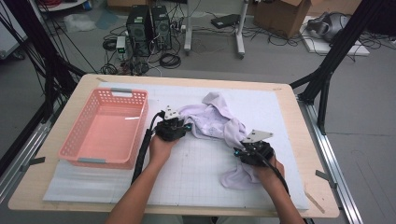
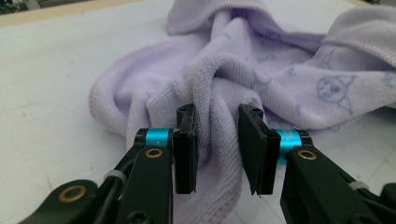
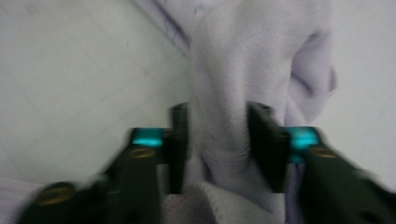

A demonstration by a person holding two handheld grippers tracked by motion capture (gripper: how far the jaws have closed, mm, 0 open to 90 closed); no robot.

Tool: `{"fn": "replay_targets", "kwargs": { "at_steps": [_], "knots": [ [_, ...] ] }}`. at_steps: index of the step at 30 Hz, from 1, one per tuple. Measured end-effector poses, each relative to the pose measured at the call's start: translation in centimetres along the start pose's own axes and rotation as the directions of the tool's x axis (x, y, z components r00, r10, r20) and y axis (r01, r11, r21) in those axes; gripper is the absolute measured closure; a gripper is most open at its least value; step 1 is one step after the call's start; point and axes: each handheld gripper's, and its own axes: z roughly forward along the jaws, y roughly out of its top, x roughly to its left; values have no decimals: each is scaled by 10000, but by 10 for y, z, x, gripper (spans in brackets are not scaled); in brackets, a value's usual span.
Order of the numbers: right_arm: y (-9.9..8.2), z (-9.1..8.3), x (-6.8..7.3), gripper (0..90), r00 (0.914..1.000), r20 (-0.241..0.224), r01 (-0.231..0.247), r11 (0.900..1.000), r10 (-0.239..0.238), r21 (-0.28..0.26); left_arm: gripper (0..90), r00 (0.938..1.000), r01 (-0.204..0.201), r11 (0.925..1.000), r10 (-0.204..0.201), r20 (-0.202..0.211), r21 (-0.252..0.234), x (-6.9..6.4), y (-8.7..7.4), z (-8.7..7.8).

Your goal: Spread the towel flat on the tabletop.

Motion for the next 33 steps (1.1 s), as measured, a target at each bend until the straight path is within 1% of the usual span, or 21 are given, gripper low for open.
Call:
{"fn": "replay_targets", "kwargs": {
  "at_steps": [2, 4, 5, 7, 8, 9, 10, 11, 12, 14, 16, 18, 19, 20, 23, 25, 27, 29, 30, 31, 33],
  "knots": [
    [2, -1, -4, 839, 9995, -298, -104, 9998, 100, -148, 666, 10000, -68, 10000, 68, 6, 56, -1, -2, 1],
    [3, -7, -17, 850, 9877, -1159, -1145, 9903, 1049, -790, 643, 9998, -194, 9997, 195, -30, 130, -1, -2, 1],
    [3, -11, -26, 850, 9759, -1517, -1761, 9766, 1568, -1236, 629, 9998, -194, 9997, 195, -30, 130, -1, -2, 1],
    [3, -19, -50, 849, 9557, -1554, -2763, 9437, 2498, -1820, 586, 9999, -9, 10000, 8, -115, -22, -3, -1, 2],
    [3, -19, -50, 849, 9557, -1554, -2763, 9437, 2498, -1820, 560, 9999, -9, 10000, 8, -115, -22, -3, -1, 2],
    [0, -23, -73, 846, 9326, -1281, -3581, 9100, 3375, -2090, 557, 9999, 84, 9999, -84, -60, -55, -4, -1, 2],
    [-2, -25, -84, 845, 9221, -935, -3870, 8967, 3755, -2149, 567, 10000, 75, 10000, -75, 22, -55, -6, -1, 2],
    [-3, -25, -92, 845, 9142, -750, -4048, 8893, 3982, -2130, 599, 9996, -261, 9996, 261, 136, -47, -9, 0, 1],
    [-4, -25, -101, 846, 9051, -501, -4229, 8821, 4222, -2076, 620, 9996, -261, 9996, 261, 136, -47, -9, 0, 1],
    [-8, -21, -117, 845, 8995, 246, -4265, 8886, 4363, -1687, 652, 9985, -464, 9989, 466, 289, -97, -12, 0, 1],
    [-15, -17, -130, 832, 8810, 1048, -4460, 8837, 4614, -1417, 738, 9973, -479, 9988, 486, 556, -137, -15, 1, -1],
    [-25, -14, -139, 762, 8458, 1430, -5010, 8574, 5139, -1180, 791, 9953, -525, 9986, 529, 805, -70, -18, 2, -2],
    [-25, -14, -139, 762, 8458, 1430, -5010, 8574, 5139, -1180, 793, 9953, -525, 9986, 529, 805, -70, -18, 2, -2],
    [-30, -16, -138, 650, 8350, 1598, -5092, 8494, 5266, -1385, 794, 9938, -542, 9985, 543, 975, -40, -22, 2, -1],
    [-28, -27, -127, 604, 8523, 1616, -4694, 8637, 4975, -1838, 778, 9888, -785, 9969, 775, 1276, 25, -32, 1, 5],
    [-24, -37, -118, 595, 8685, 1413, -4388, 8695, 4752, -2267, 660, 9917, -635, 9979, 616, 1128, 135, -35, 1, 11],
    [-18, -44, -105, 593, 8879, 888, -4200, 8741, 4514, -2442, 541, 9945, -559, 9977, 523, 909, 376, -37, 1, 18],
    [-10, -47, -89, 593, 9119, 422, -3879, 8907, 4083, -2370, 515, 9950, -618, 9966, 572, 821, 543, -38, 0, 23],
    [-10, -47, -89, 593, 9119, 422, -3879, 8907, 4083, -2370, 495, 9950, -618, 9966, 572, 821, 543, -38, 0, 23],
    [-5, -45, -73, 594, 9299, -99, -3602, 9048, 3677, -2270, 489, 9955, -631, 9957, 580, 750, 678, -39, 0, 26],
    [-2, -38, -60, 594, 9403, -537, -3398, 9181, 3361, -2039, 490, 9956, -815, 9920, 766, 536, 959, -41, 0, 31]
  ]
}}
